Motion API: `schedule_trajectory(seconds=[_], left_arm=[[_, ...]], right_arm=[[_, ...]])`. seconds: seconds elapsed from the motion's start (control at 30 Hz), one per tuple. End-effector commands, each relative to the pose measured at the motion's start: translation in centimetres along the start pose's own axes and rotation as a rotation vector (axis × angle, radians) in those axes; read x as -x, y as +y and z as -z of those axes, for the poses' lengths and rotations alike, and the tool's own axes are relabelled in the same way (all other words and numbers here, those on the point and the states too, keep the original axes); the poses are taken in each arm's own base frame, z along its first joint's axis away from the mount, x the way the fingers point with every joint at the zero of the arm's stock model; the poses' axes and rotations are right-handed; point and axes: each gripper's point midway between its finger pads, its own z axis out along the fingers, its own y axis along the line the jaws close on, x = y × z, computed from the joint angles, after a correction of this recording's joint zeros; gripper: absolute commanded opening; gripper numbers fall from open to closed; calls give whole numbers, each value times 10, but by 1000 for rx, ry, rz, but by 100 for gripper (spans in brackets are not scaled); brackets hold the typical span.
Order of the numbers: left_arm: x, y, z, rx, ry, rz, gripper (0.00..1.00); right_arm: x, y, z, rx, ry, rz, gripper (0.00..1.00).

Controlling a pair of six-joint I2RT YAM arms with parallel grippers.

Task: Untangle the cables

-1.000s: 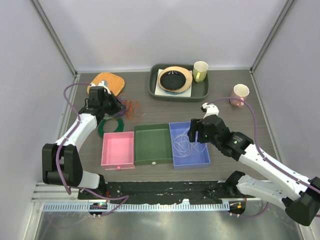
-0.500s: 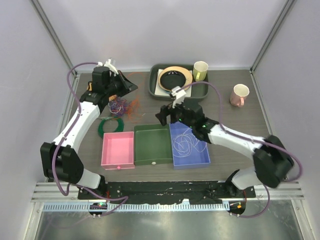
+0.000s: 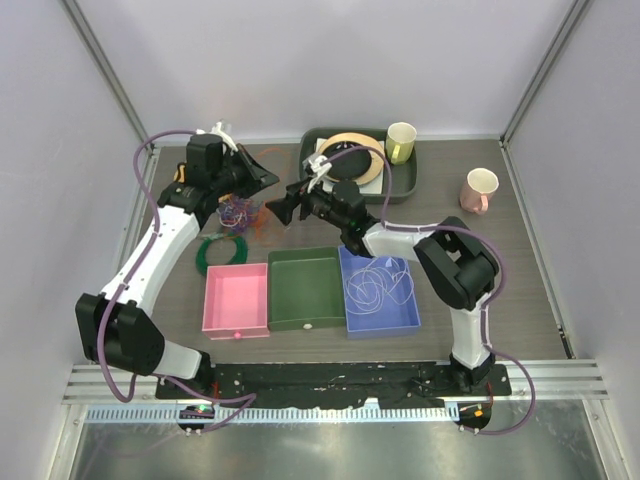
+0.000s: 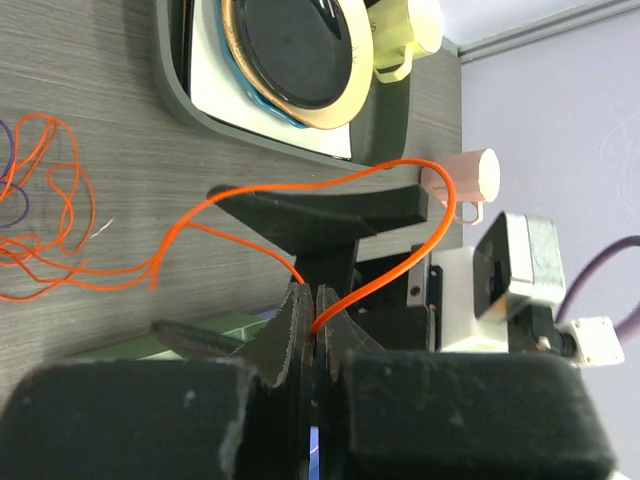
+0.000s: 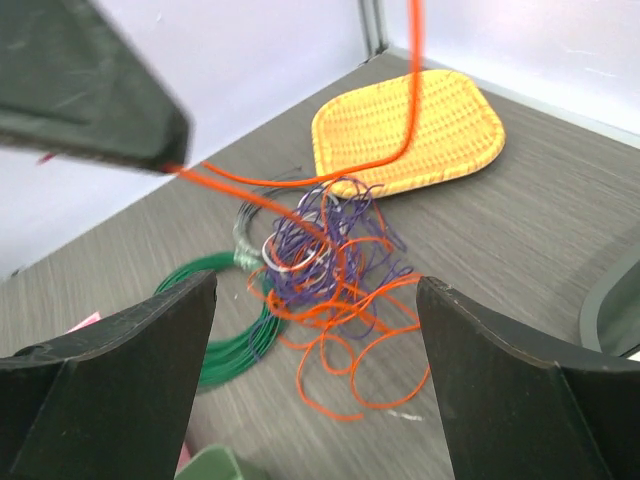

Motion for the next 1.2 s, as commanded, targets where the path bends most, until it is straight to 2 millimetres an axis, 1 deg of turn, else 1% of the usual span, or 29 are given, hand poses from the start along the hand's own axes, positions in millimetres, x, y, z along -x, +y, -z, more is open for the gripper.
schedule_trajectory(seconds=[0.0,0.03,0.07,0.13,0.17,0.2,0.23,0.27,0.3,0.33,0.37,0.4,0.43,0.47,0.5,0.53,0.57,0.6,0.63,0.67,0.7,0.73,0.77,0.83,0.9,0.97,1.03,1.07,1.17], left_arm=[[14,-19,13,-33,-46,7,0],[14,-19,12,-31,-42,9,0],[13,-18,11,-28,-38,9,0],[12,-15,8,-21,-32,13,0],[11,-15,8,-20,-31,12,0],[12,-15,8,-21,-33,12,0],[11,-14,8,-18,-31,12,0],[11,-14,8,-19,-31,13,0],[11,-13,9,-12,-31,14,0],[10,-12,9,-9,-26,11,0],[10,-11,10,-6,-27,6,6],[9,-9,10,4,-26,5,15],[9,-10,12,1,-31,-2,24],[5,-5,12,5,-28,-22,50],[6,-6,13,-8,-35,-44,68],[5,-7,17,-14,-39,-66,84],[1,-1,16,-4,-34,-94,100],[3,-1,18,-9,-50,-120,100],[5,3,21,3,-71,-135,100],[3,11,21,31,-74,-149,100],[3,16,22,54,-82,-152,100],[9,28,24,116,-120,-151,100],[8,38,25,160,-126,-143,100],[11,55,27,236,-153,-136,100],[13,70,27,294,-160,-129,100],[14,86,21,333,-153,-120,100],[11,95,12,346,-128,-122,100],[5,106,1,372,-95,-117,100],[3,115,-19,385,-54,-128,100]], right_arm=[[39,-20,-20,-90,-196,-60,86],[37,-20,-24,-80,-186,-61,85],[41,-22,-31,-78,-175,-67,83],[28,-21,-39,-53,-135,-69,78],[30,-21,-42,-53,-137,-79,76],[25,-23,-43,-54,-131,-82,64],[25,-25,-44,-61,-135,-84,58],[25,-26,-44,-62,-129,-89,47],[25,-24,-44,-48,-119,-97,17],[29,-24,-44,-37,-114,-107,1],[30,-31,-41,-63,-106,-127,1],[34,-33,-38,-74,-108,-135,1],[53,-33,-32,-90,-136,-127,1],[50,-47,-24,-160,-122,-131,1],[54,-53,-19,-190,-116,-102,1],[66,-56,-10,-223,-102,-96,1],[73,-65,-5,-274,-103,-89,1],[83,-75,2,-304,-104,-78,1],[96,-76,10,-324,-106,-68,1],[106,-87,19,-366,-119,-63,1],[112,-89,23,-378,-118,-59,1],[114,-91,27,-392,-101,-53,1],[129,-88,33,-395,-120,-41,1],[136,-88,39,-401,-110,-15,1],[149,-81,43,-393,-125,-5,1],[160,-76,45,-377,-136,8,1],[179,-66,47,-348,-155,25,1],[187,-63,47,-337,-162,30,1],[216,-49,47,-289,-190,52,1]])
